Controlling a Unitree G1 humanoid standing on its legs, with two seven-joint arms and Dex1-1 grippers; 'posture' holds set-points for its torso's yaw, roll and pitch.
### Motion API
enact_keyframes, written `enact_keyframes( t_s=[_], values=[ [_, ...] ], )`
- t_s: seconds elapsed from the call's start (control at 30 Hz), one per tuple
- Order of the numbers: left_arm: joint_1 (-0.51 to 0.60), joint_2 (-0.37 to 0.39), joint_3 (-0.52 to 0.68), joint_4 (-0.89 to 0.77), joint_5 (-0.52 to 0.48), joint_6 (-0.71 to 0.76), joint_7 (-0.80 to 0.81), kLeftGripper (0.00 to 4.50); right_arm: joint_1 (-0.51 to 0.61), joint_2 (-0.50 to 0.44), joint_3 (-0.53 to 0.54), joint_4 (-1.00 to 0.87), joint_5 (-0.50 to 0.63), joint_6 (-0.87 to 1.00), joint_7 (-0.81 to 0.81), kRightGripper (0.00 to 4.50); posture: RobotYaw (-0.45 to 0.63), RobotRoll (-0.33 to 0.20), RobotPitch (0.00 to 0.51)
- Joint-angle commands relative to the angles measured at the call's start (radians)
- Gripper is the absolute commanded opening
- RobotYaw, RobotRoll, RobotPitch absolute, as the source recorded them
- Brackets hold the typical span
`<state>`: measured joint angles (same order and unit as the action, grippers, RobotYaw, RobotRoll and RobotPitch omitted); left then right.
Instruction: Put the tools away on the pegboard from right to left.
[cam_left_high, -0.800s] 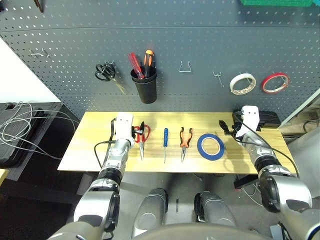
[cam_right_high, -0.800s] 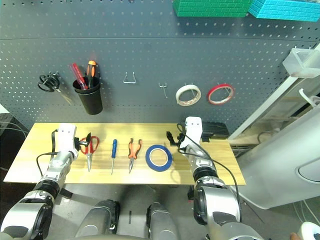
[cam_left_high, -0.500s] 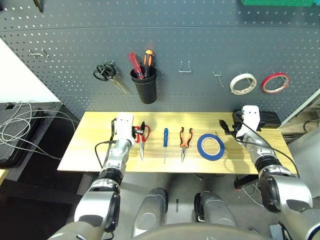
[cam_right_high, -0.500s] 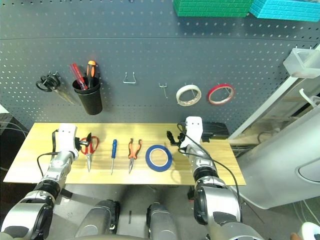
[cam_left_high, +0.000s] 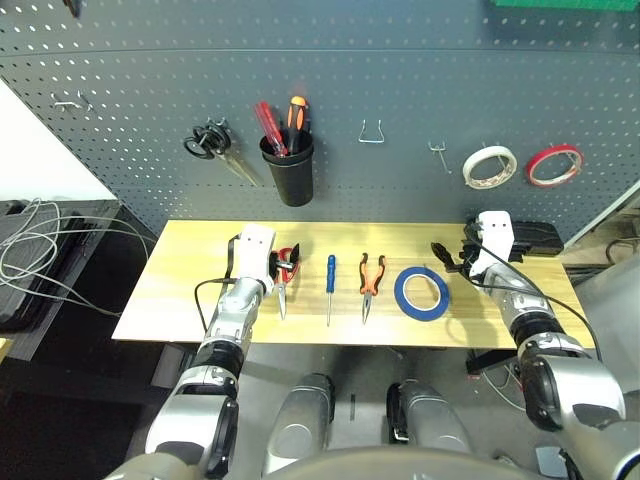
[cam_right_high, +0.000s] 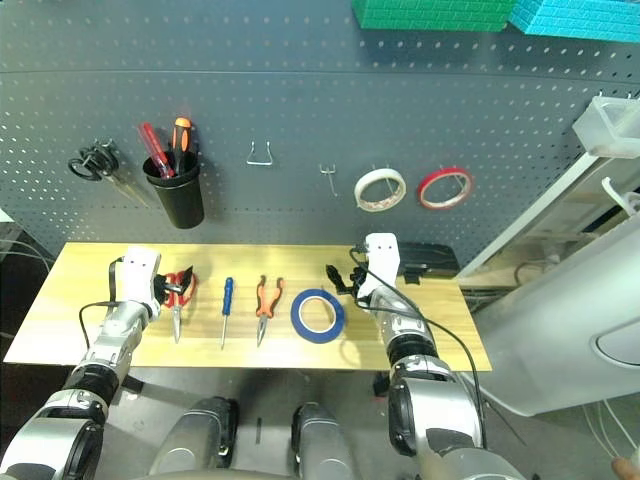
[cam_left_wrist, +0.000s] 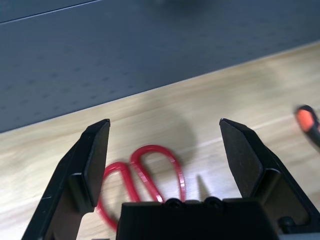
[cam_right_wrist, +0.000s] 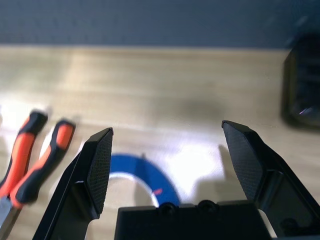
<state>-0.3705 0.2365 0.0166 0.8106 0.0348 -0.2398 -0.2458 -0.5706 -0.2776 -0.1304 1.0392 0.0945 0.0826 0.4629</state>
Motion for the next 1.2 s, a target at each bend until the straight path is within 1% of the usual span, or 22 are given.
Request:
enact_keyframes(
  t_s=[0.03,0.23,0.47,0.63,0.83,1.2],
  values=[
    [0.029,-0.008,-0.026,-0.043,0.012,0.03,-0.021,4.47,0.028,0.005,0.033,-0.052,-0.021,0.072,-0.003,4.5,0.1,0.0,0.17],
    [0.068,-0.023,-0.049,-0.108,0.012,0.06,-0.028,4.47,0.062,0.003,0.059,-0.118,-0.032,0.157,-0.01,4.5,0.1,0.0,0.205],
    [0.093,-0.024,-0.061,-0.147,0.015,0.08,-0.029,4.47,0.072,0.009,0.091,-0.129,-0.052,0.193,-0.027,4.5,0.11,0.0,0.222],
    [0.103,-0.021,-0.063,-0.164,0.013,0.087,-0.025,4.47,0.052,0.011,0.11,-0.094,-0.075,0.207,-0.048,4.5,0.12,0.0,0.223],
    [0.108,-0.021,-0.064,-0.173,0.014,0.093,-0.022,4.47,0.021,0.018,0.111,-0.063,-0.075,0.205,-0.045,4.5,0.13,0.0,0.222],
    [0.12,-0.015,-0.061,-0.181,0.013,0.094,-0.016,4.47,0.032,0.019,0.148,-0.035,-0.109,0.274,-0.035,4.5,0.14,0.0,0.218]
  ],
)
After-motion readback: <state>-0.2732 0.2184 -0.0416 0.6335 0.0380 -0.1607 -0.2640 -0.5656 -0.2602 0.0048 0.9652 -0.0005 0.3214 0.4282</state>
